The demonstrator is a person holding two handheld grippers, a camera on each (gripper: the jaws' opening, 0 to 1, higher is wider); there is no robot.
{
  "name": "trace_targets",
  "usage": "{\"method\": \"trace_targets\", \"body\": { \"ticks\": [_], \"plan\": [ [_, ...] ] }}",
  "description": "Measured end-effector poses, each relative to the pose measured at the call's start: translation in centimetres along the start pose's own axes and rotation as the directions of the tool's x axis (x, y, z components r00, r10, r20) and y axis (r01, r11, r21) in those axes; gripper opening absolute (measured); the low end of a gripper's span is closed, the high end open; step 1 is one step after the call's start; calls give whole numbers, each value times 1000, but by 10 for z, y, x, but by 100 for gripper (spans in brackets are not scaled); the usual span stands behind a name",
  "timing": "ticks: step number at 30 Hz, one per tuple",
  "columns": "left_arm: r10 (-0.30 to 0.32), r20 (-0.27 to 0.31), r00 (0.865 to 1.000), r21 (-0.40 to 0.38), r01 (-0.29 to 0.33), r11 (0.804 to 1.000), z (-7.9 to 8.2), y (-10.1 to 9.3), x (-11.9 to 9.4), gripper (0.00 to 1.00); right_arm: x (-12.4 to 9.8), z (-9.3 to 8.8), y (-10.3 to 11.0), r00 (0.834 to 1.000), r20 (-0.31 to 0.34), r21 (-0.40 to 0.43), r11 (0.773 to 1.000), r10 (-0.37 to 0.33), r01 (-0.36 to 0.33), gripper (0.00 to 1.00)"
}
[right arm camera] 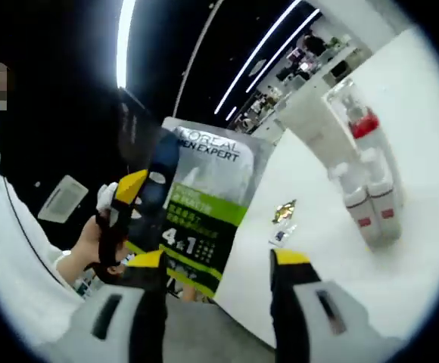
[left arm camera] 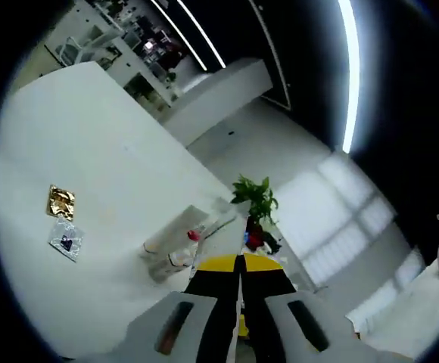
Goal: Arrange the skincare products in the storage area until every visible bottle or jar stands upright without overlapping.
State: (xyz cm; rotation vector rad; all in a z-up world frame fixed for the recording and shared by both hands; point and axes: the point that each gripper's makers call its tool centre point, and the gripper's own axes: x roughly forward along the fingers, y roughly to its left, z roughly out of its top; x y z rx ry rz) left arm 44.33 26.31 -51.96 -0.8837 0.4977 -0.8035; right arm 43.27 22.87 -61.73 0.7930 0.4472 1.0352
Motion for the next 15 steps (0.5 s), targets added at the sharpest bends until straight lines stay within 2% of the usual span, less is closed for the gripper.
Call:
{"method": "trace_targets", "body": {
  "ticks": [2,4,7,8,9,10,14,15],
  "plan": [
    [-14,-6,1000,0,14,1000,-2,-6,-1,0,3,6,8,997,48,83,995,56,-60,47],
    [-30,-10,999,1,30,1000,-4,-11,-1,0,4,12,18,990,73,101,987,119,-126,42],
    [-50,-13,999,-7,49,999,-5,-16,-1,0,4,15,16,989,95,129,983,117,-129,31],
    [-53,-12,999,-8,53,999,-4,-18,0,0,3,15,17,988,98,124,983,122,-133,22],
    [-56,-10,998,-10,56,998,-4,-19,-1,0,2,15,19,987,100,134,981,126,-138,17],
    [-76,16,997,-29,76,997,2,-22,-1,0,1,14,18,988,96,130,983,121,-133,13],
    [-83,60,995,-43,85,995,14,-20,-4,0,-9,23,25,981,129,172,971,144,-165,4],
    [-78,71,994,-46,82,996,17,-17,-6,0,-13,26,29,976,147,210,959,159,-188,2]
  ]
}}
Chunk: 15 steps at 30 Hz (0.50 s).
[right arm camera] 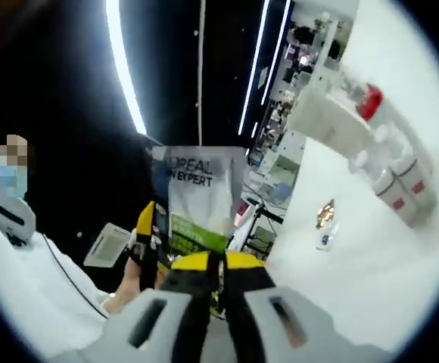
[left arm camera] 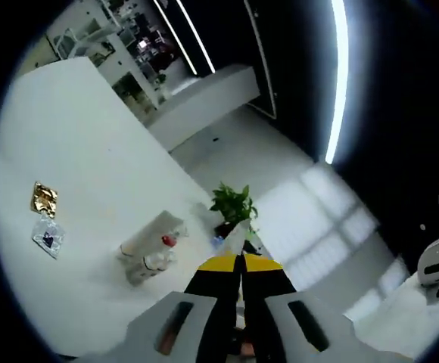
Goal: Arrange the skincare products in the storage area until every visible bottle or jar stands upright without overlapping.
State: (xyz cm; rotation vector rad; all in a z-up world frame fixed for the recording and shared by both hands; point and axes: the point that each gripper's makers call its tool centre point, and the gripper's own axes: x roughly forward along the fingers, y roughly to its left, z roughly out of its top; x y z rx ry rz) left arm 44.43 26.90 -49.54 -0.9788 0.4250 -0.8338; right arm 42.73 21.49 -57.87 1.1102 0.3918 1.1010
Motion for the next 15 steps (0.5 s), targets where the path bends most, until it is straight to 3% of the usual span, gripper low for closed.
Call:
{"method": "trace_targets", "body": {
  "ticks": [8,12,15],
  "plan": [
    [17,6,1000,-9,-17,1000,0,12,-2,0,-19,16,26,998,53,25,999,31,-32,0],
    [59,-47,997,96,-55,994,-13,23,-2,0,-25,27,40,995,93,26,998,46,-48,0],
    [53,-100,994,170,-36,985,-28,23,0,11,-26,33,46,993,108,13,999,41,-43,0]
  ]
}}
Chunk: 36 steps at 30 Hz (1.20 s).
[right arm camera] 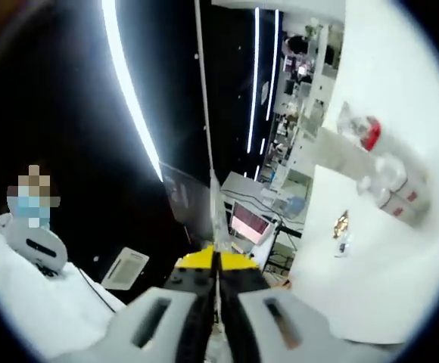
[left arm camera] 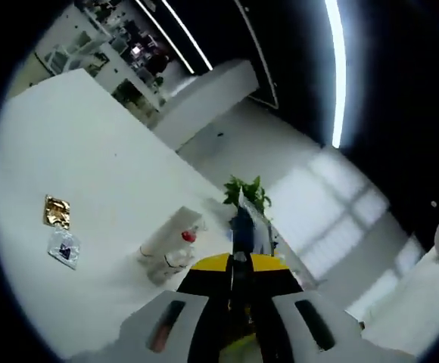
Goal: Arrange the skincare products in the storage area until every visible bottle or jar stands upright without overlapping.
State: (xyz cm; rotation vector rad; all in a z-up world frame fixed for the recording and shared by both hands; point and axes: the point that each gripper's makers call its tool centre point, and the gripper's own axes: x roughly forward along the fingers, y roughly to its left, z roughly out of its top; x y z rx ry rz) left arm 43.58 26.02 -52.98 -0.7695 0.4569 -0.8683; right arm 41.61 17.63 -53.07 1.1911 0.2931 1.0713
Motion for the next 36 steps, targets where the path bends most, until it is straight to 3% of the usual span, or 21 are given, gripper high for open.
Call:
{"method": "trace_targets", "body": {
  "ticks": [4,9,14,23,26,28,32,36],
  "plan": [
    [11,-71,997,92,-4,996,-22,2,6,31,2,4,6,1000,13,-9,1000,0,0,0],
    [14,-76,997,80,-8,997,-32,6,7,43,3,7,13,999,27,-1,1000,17,-17,0],
    [-29,-63,998,24,30,999,-37,3,0,33,3,4,7,1000,29,11,1000,-7,6,0],
    [-28,-40,999,-79,25,997,-46,13,-13,10,11,-6,-7,998,22,35,998,-54,53,0],
    [-50,-25,998,-171,45,984,-44,9,-19,3,11,-5,-19,993,23,-14,993,-119,119,1],
    [-75,-5,997,-222,72,972,-40,5,-23,0,12,-8,-26,988,-1,-102,982,-157,156,1],
    [-65,-3,998,-222,63,973,-39,6,-28,0,16,-16,-33,980,-42,-217,959,-195,182,5],
    [-96,6,995,-253,95,963,-37,0,-33,0,21,-21,-39,981,-58,-217,961,-187,171,8]
  ]
}}
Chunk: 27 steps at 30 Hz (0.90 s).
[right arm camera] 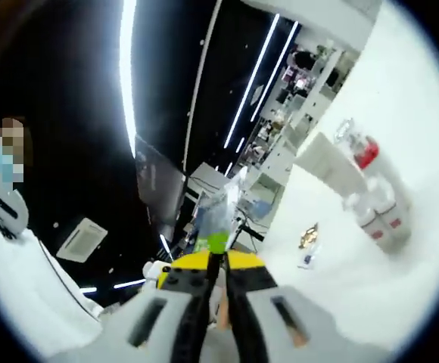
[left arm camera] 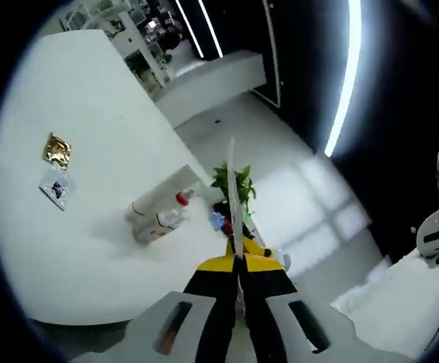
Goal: Arrange the skincare products in the storage area until every visible bottle or jar stands upright without overlapping.
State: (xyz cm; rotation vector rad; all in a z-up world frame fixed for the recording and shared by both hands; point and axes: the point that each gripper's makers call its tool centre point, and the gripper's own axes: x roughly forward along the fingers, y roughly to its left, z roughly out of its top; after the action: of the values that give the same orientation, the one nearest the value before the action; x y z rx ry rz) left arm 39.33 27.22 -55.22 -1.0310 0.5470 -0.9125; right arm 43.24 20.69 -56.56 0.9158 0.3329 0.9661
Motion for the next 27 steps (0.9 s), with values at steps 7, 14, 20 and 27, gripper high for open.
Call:
{"method": "trace_targets", "body": {
  "ticks": [7,14,20,27],
  "plan": [
    [9,-44,999,-13,-10,1000,-5,8,-6,0,23,6,-24,1000,16,65,998,-21,20,10],
    [102,-13,995,-75,-103,992,7,44,-7,0,46,-1,-54,973,-108,-139,972,-204,189,5],
    [173,-21,985,-98,-175,980,7,74,-3,0,56,-4,-76,923,-147,-392,878,-356,276,3],
    [279,-57,959,-76,-283,956,2,114,5,0,60,-14,-109,823,-194,-703,661,-534,263,3]
  ]
}}
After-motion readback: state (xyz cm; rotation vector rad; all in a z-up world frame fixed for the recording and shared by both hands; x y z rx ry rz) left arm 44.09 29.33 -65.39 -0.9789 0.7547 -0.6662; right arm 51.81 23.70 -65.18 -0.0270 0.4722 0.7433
